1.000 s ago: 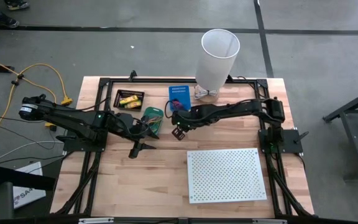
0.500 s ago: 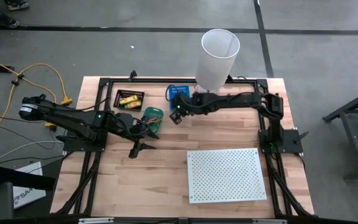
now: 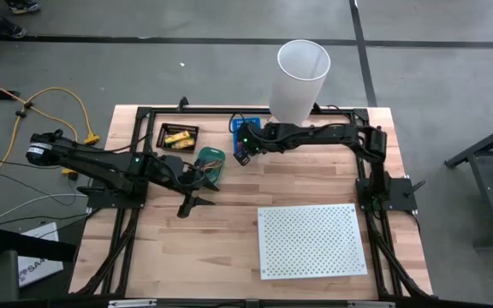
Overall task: Pick & Place Office Desk Supplies
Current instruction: Put the yellow spring keychain into the blue bin
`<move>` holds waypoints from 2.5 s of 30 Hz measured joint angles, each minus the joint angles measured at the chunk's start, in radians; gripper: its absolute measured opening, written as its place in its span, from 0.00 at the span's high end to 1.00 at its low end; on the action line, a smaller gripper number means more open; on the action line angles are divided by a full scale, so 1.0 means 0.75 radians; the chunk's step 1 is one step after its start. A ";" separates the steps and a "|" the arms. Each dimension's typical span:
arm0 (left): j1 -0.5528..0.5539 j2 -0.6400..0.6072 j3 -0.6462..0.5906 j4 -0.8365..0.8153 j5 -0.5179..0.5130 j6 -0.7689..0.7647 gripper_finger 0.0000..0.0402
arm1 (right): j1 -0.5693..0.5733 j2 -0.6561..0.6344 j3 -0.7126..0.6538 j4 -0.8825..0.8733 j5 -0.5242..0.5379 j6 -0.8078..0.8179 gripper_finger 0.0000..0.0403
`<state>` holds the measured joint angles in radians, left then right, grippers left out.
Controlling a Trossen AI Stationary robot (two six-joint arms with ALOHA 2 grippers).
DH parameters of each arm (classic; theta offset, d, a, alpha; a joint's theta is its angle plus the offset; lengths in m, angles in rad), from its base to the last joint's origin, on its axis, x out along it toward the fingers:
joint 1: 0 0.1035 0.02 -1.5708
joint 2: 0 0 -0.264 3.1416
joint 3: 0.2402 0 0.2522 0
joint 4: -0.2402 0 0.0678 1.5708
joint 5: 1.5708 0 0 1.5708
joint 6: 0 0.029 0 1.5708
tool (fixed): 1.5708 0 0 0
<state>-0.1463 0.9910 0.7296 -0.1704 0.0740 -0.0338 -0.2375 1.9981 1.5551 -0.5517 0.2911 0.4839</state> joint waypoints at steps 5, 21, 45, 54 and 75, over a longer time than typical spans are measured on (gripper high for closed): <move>0.000 0.000 0.000 0.001 0.000 0.000 0.48 | -0.002 0.037 -0.003 0.007 -0.010 -0.002 0.94; 0.000 0.000 0.000 0.000 0.000 0.000 0.48 | -0.019 0.059 -0.001 0.013 0.005 0.027 0.94; 0.000 0.000 0.000 0.000 0.000 0.000 0.48 | -0.018 0.059 -0.001 0.014 0.033 0.022 0.94; 0.000 0.000 0.000 0.000 0.000 0.000 0.48 | -0.019 0.058 -0.002 0.014 0.032 0.021 0.94; 0.000 0.000 0.000 0.001 0.000 0.000 0.48 | -0.051 0.057 -0.002 0.026 -0.048 0.008 0.91</move>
<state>-0.1461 0.9912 0.7296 -0.1700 0.0739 -0.0338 -0.2758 2.0407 1.5539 -0.5319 0.2549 0.4898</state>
